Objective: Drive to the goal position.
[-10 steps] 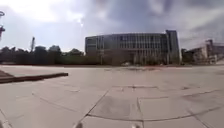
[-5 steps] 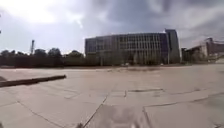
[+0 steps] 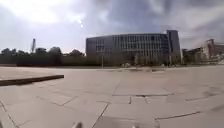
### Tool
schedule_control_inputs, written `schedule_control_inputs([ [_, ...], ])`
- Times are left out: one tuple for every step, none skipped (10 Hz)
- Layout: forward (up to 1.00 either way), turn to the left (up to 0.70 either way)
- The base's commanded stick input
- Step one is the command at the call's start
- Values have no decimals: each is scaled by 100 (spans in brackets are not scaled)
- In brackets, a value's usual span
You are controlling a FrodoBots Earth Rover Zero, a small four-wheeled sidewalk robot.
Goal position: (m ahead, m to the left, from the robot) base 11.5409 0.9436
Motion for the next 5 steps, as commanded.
schedule_control_inputs([
  [70,-1],
  [70,-1],
  [70,-1],
  [70,-1],
  [70,-1],
])
